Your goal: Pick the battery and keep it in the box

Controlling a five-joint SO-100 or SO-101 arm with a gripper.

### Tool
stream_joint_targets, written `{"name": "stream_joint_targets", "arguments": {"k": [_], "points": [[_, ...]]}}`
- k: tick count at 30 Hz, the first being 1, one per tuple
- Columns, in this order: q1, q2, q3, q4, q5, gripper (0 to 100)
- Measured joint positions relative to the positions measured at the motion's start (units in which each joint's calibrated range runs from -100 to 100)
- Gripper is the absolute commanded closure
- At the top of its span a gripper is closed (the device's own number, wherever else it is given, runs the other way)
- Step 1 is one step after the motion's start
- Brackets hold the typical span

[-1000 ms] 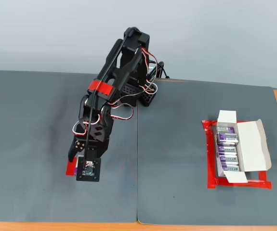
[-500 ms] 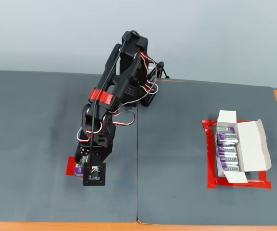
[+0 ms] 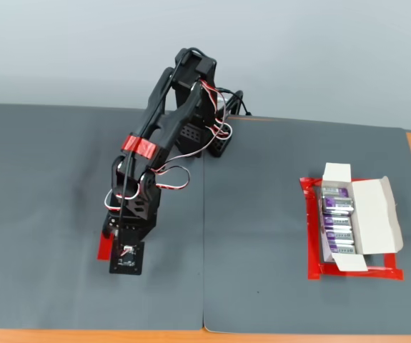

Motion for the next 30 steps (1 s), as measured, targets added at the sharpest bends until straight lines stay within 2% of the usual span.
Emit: {"name": "stream_joint_targets", "arguments": {"k": [23,30], "points": [[0.3,3.1,-2.8,0.2,0.3,76],[0.4,3.1,-2.8,0.2,0.5,86]]}}
